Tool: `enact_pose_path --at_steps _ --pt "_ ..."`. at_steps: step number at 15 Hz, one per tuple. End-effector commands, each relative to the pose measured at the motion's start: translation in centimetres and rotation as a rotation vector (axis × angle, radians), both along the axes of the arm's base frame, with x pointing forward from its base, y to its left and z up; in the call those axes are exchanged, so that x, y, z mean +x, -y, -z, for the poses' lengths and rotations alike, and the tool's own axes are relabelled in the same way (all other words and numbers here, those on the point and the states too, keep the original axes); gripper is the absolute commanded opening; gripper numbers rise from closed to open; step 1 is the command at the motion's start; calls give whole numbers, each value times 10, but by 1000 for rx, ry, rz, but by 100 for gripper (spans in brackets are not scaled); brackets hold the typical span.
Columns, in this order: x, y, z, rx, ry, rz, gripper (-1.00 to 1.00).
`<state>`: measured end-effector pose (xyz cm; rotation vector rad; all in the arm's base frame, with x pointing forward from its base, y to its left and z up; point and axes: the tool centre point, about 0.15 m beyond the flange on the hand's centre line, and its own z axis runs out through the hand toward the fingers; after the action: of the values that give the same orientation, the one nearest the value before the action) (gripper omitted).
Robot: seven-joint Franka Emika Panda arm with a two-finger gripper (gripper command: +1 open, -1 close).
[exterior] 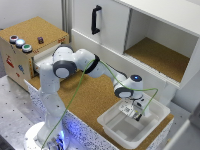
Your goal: Place the yellow object on the table
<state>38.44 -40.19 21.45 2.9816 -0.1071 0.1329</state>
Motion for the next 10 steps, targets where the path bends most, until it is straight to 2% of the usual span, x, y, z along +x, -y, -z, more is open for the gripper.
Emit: enact_pose_path --at_steps 1,7,8,10 --pt "10 -14 -30 33 108 -47 -100" --pt "14 -57 -118 84 264 -152 -100" --pt "12 -65 -123 94 270 -176 -100" --pt "5 -96 -128 141 240 -262 -100"
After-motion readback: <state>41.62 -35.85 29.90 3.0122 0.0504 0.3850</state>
